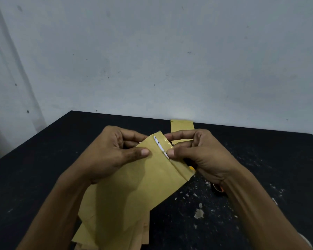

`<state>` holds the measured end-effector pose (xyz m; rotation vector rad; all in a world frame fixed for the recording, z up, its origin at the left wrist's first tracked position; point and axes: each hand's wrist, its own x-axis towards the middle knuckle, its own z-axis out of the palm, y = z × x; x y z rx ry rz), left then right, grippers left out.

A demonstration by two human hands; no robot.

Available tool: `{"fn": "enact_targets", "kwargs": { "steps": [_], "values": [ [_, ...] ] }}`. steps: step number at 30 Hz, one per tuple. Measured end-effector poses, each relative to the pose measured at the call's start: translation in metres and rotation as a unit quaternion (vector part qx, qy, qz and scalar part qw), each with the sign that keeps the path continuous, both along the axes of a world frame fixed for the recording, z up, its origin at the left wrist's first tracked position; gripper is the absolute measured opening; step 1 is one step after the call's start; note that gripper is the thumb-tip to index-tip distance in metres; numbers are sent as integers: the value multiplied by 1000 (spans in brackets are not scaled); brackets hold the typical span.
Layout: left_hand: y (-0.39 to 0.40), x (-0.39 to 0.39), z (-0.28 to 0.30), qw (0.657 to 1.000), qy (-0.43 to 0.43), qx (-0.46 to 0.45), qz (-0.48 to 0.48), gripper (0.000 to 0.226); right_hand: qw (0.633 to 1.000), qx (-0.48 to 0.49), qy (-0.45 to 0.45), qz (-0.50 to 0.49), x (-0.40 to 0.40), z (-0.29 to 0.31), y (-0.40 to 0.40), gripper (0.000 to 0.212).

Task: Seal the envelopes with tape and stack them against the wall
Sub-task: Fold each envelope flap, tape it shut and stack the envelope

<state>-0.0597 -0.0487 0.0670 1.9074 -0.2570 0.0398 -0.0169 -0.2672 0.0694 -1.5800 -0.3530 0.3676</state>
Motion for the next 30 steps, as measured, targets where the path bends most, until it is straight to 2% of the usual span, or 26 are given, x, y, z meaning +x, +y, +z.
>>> {"fn": "enact_targets", "kwargs": {
  "steps": [11, 13, 16, 18, 21, 24, 26, 30],
  "values": [
    [-14, 2, 3, 999, 25, -4, -27, 32, 999, -37, -16, -13, 0, -1, -7, 28],
    [-18, 4, 3, 999, 33, -14, -37, 33, 1000, -28, -9, -5, -2, -3, -12, 26],
    [-26, 7, 2, 999, 17, -8, -29, 24, 1000, 13, 16, 2, -6, -8, -23, 20],
    [-32, 9, -1, 999, 11, -29, -16, 17, 999, 36, 16, -5, -9, -14, -35, 33],
    [-38, 11, -10, 996, 27, -78, -14, 10, 997, 75, 5, -28, -16, -24, -52, 37],
    [-46, 12, -26, 992, 50, -112, -24, 9, 992, 102, -10, -73, -23, -37, -65, 24],
    [-53, 15, -39, 991, 62, -114, -14, 12, 990, 96, -7, -107, -25, -48, -71, 16],
    [-65, 17, -65, 990, 102, -98, -10, 18, 987, 44, 27, -152, -29, -70, -83, 25]
  ]
}}
